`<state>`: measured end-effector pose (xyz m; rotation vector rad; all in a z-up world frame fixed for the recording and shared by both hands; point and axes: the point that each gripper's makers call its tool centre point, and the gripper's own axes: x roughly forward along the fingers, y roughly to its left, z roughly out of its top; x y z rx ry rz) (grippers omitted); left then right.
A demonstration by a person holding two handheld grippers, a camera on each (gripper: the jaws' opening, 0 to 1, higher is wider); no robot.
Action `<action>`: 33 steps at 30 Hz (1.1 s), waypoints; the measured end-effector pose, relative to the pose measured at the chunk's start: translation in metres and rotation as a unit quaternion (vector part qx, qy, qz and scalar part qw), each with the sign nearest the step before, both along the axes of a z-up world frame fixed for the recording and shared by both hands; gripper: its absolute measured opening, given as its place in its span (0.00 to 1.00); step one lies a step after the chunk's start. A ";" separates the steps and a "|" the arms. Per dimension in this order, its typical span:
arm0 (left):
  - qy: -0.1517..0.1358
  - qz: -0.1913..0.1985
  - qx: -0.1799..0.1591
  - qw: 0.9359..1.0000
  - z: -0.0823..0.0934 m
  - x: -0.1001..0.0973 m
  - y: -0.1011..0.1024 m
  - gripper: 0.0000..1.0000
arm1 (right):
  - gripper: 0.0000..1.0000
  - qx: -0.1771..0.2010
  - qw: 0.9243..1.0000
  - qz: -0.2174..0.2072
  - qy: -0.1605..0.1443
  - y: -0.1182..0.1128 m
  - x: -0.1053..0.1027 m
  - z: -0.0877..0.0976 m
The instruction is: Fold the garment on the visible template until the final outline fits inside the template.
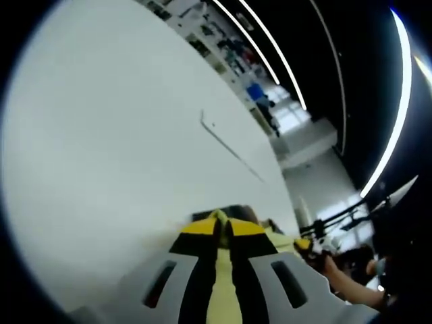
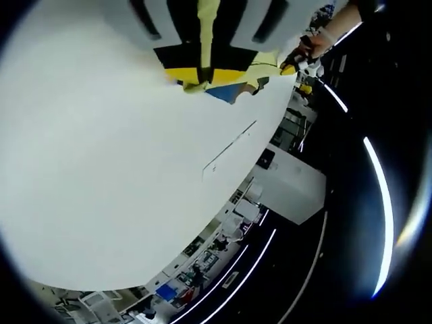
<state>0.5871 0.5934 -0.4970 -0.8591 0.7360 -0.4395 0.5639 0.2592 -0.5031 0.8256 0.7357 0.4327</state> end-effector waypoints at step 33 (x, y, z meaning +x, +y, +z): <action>-0.083 -0.043 0.104 0.990 0.006 0.011 0.015 0.41 | 0.39 -0.103 0.987 0.056 -0.114 0.004 0.012 0.025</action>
